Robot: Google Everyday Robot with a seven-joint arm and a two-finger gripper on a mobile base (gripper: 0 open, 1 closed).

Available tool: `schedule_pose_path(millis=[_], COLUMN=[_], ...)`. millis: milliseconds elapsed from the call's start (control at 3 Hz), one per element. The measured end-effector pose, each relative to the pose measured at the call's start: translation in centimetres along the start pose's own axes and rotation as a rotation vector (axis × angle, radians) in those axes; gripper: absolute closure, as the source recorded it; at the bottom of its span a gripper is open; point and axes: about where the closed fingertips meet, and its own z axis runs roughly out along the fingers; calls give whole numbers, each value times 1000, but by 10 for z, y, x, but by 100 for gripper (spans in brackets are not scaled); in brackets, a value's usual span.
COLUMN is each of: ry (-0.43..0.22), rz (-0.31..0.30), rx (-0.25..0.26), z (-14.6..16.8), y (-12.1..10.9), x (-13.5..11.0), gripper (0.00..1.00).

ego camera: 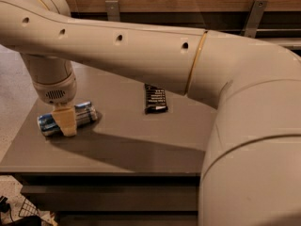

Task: Place redbull can upright

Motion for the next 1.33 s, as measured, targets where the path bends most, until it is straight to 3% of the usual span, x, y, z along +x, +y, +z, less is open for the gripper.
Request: schedule_pose_path(millis=[333,667,1333], ry=[-2,-4,-5], rz=[-1,-2,-2], rx=[3,4,6], z=[1,1,1], y=[0,0,-1], x=[-1,-1,-2], gripper=[72,95,100])
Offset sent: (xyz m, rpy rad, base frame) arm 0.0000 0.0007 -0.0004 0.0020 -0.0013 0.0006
